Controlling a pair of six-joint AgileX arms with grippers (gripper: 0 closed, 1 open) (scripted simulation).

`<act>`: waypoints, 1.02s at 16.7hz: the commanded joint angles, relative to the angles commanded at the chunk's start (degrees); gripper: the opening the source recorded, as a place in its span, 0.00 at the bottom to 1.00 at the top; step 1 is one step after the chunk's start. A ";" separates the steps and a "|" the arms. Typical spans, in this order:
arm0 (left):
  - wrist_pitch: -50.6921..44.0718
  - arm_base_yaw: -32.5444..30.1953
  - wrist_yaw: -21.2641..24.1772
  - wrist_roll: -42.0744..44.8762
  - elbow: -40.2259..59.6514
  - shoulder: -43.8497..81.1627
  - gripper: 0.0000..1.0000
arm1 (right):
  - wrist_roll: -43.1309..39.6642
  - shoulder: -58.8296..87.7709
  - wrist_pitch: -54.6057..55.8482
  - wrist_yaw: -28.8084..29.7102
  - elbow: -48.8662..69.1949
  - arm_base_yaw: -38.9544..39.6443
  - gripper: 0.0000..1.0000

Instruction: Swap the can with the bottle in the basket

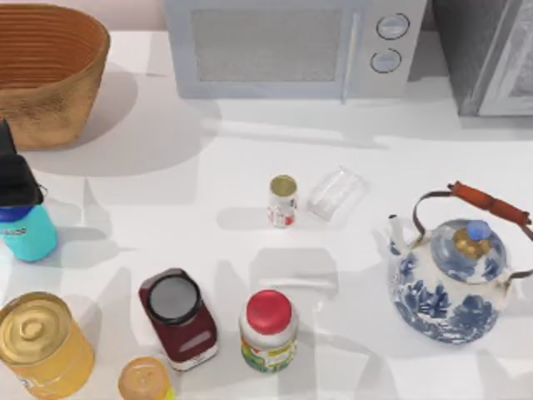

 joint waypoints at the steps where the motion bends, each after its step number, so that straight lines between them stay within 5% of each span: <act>1: 1.92 0.12 0.57 0.19 -0.36 4.10 1.00 | 0.00 0.00 0.00 0.00 0.00 0.00 1.00; 8: 7.67 0.76 5.20 1.63 -4.48 23.21 1.00 | 0.00 0.00 0.00 0.00 0.00 0.00 1.00; 17: 7.21 0.84 5.63 1.75 -2.85 25.74 1.00 | 0.00 0.00 0.00 0.00 0.00 0.00 1.00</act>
